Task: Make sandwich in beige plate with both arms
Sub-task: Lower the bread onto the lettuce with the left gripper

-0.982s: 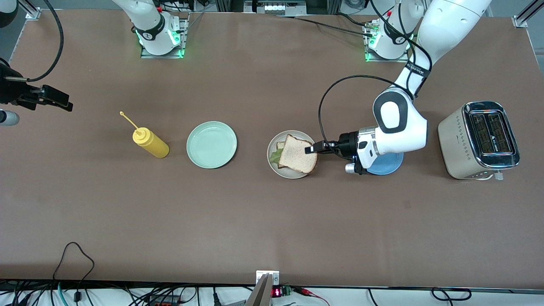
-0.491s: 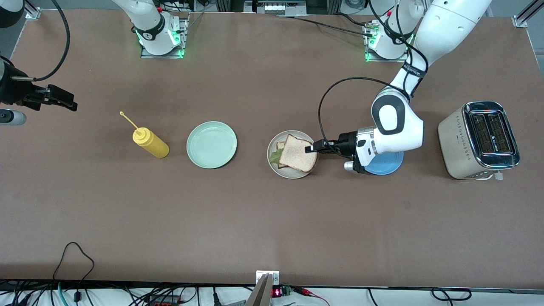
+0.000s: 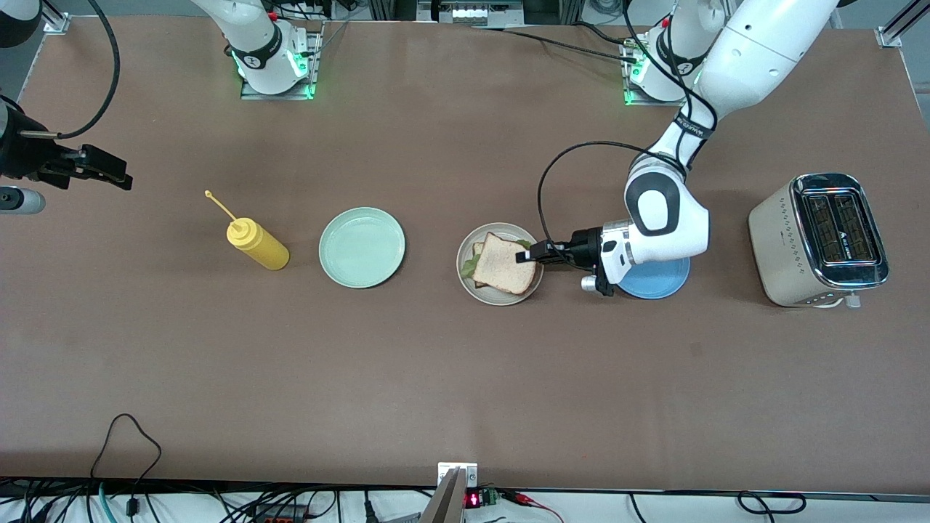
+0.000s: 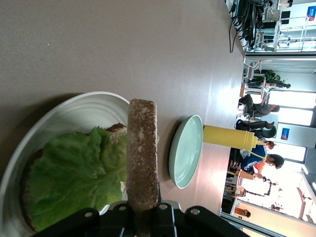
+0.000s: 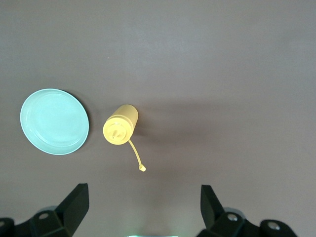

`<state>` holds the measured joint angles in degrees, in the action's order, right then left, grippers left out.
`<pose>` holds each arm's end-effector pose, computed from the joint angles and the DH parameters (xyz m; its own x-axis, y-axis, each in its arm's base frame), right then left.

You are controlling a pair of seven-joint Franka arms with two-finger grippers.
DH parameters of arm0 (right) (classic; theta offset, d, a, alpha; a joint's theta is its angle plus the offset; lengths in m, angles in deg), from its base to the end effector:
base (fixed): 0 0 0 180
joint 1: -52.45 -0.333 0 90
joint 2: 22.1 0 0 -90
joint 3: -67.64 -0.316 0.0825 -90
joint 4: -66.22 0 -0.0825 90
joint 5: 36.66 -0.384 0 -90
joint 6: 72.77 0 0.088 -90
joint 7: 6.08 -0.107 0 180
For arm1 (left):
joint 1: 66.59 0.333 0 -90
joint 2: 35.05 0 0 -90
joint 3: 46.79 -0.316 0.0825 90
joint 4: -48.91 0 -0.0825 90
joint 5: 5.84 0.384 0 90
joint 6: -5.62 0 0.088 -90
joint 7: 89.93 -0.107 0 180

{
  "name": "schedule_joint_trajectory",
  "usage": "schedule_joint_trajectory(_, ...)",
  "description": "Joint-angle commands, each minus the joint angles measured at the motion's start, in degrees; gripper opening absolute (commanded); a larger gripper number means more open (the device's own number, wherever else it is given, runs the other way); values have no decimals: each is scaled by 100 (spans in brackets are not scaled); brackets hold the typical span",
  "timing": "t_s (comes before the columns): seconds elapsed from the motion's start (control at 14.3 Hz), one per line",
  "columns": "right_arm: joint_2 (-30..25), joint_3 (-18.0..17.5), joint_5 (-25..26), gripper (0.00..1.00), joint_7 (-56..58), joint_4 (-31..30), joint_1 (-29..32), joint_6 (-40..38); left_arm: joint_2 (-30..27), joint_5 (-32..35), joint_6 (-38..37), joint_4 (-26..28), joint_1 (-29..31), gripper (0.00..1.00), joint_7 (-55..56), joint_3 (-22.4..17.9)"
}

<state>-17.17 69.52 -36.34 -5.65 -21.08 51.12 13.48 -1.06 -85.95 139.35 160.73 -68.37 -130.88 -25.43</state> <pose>0.5726 -0.0053 0.5927 0.9946 -0.0026 -0.1042 -0.0018 -1.0000 0.0076 0.5577 -0.2498 0.1884 0.9942 0.0592 -0.0901 0.1074 -0.4701 0.8761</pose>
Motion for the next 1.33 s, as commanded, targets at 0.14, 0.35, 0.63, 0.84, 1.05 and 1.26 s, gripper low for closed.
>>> schedule_joint_trajectory(0.14, -36, -4, -24, 100, -16, -24, -16, -21, 204, -242, 57, -11, -34, 3, -493, -26)
schedule_joint_trajectory(0.35, -36, 5, -24, 100, -16, -15, -8, -21, 257, -233, 57, -2, -34, 20, -502, -35)
schedule_joint_trajectory(0.63, -36, -4, -24, 100, -16, -24, -8, -21, 205, -233, 57, 15, -25, 100, -431, -35)
schedule_joint_trajectory(0.84, -36, -4, -24, 100, -16, -24, -16, -21, 12, -224, 57, 85, -25, 100, -423, -35)
schedule_joint_trajectory(1.05, -36, -4, -24, 100, -16, -15, -69, 6, -488, -215, 57, 383, -25, 100, -414, -44)
schedule_joint_trajectory(1.26, -36, 5, -6, 100, -16, -24, -104, -3, -1068, -198, 48, 839, -25, 100, -414, -44)
